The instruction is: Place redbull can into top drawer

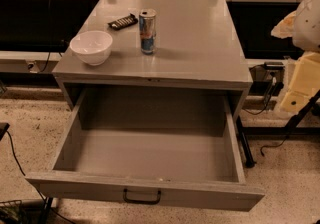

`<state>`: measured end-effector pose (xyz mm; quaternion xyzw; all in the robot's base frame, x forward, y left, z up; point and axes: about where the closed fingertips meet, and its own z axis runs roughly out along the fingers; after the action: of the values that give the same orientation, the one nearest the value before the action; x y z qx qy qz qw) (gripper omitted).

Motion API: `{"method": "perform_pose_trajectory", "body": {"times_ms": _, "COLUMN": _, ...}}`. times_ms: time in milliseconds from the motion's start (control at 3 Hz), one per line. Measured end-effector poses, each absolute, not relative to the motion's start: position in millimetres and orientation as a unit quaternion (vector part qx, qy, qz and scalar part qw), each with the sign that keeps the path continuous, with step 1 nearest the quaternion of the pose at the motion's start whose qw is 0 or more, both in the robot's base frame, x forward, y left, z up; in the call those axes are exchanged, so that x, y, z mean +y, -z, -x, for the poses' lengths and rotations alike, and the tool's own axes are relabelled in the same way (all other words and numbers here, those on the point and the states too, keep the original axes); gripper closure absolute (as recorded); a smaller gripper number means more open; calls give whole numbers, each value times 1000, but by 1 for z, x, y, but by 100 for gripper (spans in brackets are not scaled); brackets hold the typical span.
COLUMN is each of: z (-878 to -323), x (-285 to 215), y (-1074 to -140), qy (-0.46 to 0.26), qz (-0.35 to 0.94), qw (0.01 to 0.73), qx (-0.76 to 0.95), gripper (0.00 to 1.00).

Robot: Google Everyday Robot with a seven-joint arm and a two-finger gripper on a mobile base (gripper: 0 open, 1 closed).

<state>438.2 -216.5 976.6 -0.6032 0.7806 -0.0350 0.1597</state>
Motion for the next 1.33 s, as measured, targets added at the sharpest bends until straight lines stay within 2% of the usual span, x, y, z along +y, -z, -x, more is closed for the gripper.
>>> {"method": "perform_pose_trajectory", "body": {"times_ms": 667, "z": -460, "x": -210, "y": -972, "qy": 25, "qz": 611, "qw": 173, "qx": 772, "gripper": 0}}
{"method": "perform_pose_trajectory", "body": {"times_ms": 1000, "z": -525, "x": -200, "y": -970, "qy": 24, "qz": 608, "qw": 206, "qx": 767, "gripper": 0}}
{"method": "perform_pose_trajectory", "body": {"times_ms": 1333, "z": -598, "x": -191, "y": -975, "qy": 18, "qz": 586, "qw": 298, "qx": 753, "gripper": 0}}
